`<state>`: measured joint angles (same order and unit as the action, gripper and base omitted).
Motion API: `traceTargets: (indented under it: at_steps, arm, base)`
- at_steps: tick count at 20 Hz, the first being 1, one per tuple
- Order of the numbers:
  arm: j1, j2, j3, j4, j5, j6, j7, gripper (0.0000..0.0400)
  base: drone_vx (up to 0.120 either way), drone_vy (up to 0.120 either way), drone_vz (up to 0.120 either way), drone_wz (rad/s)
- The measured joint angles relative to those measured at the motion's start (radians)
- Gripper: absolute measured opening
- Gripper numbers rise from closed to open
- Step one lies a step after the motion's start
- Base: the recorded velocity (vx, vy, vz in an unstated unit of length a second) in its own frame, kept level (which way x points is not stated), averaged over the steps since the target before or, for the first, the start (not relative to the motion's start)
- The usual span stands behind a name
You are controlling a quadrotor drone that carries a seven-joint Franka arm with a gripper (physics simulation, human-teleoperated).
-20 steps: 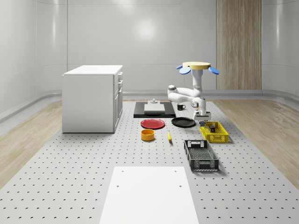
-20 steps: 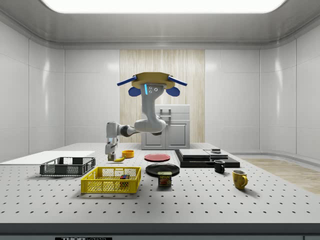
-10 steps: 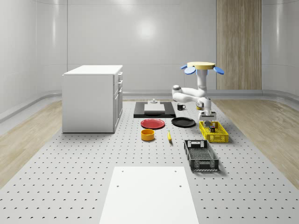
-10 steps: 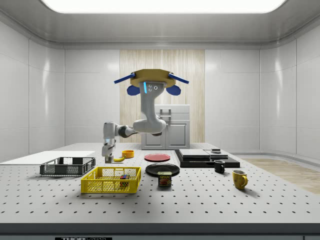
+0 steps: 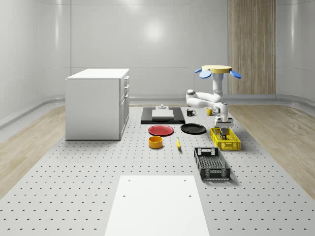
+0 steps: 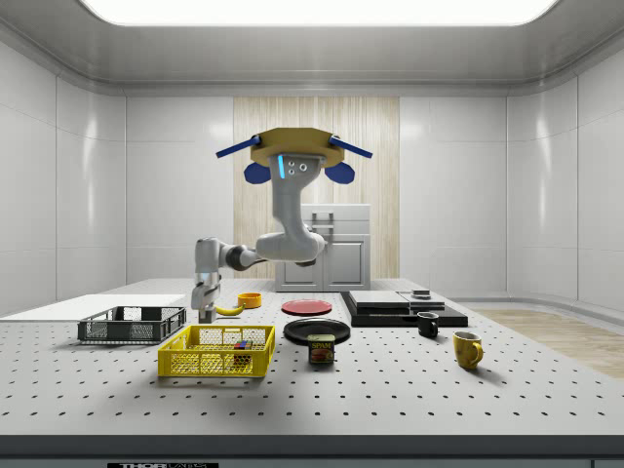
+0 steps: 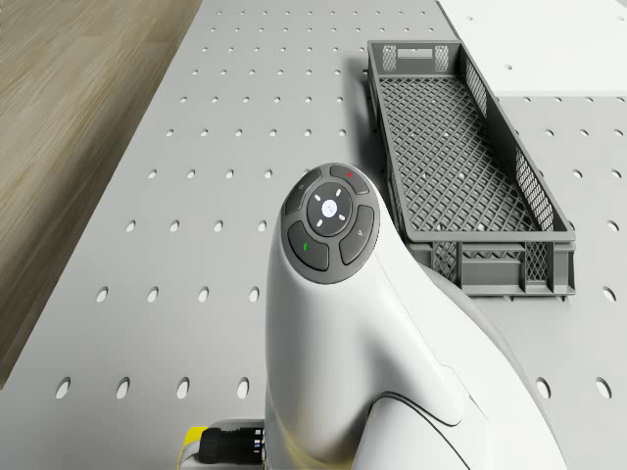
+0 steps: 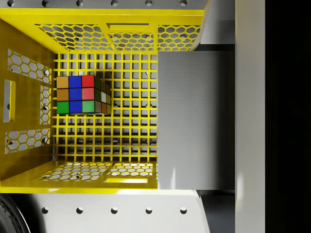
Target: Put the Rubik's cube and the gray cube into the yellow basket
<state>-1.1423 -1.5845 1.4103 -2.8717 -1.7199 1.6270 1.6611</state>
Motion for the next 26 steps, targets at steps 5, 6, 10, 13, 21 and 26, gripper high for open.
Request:
traceTargets:
  at_steps: [5,6,10,13,21,26]
  arm:
    - [0.000,-0.001,0.000,0.000,0.000,0.001,0.000,0.0250]
    - [0.000,-0.001,0.000,0.000,0.000,0.001,0.000,0.0250]
    - [0.000,-0.001,0.000,0.000,0.001,0.001,0.000,0.0250]
    - [-0.003,-0.003,-0.018,0.003,-0.016,0.008,0.001,0.0250]
    - [-0.017,-0.003,-0.109,0.021,-0.103,0.037,0.003,0.0250]
    - [-0.025,0.000,-0.154,0.032,-0.146,0.049,0.003,0.0262]
  base:
    - [0.000,0.024,-0.096,0.000]
    - [0.000,0.000,-0.120,0.000]
    - [0.000,0.000,-0.120,0.000]
    - [0.000,0.000,0.000,0.000]
    - [0.000,0.000,0.000,0.000]
    - [0.000,0.000,0.000,0.000]
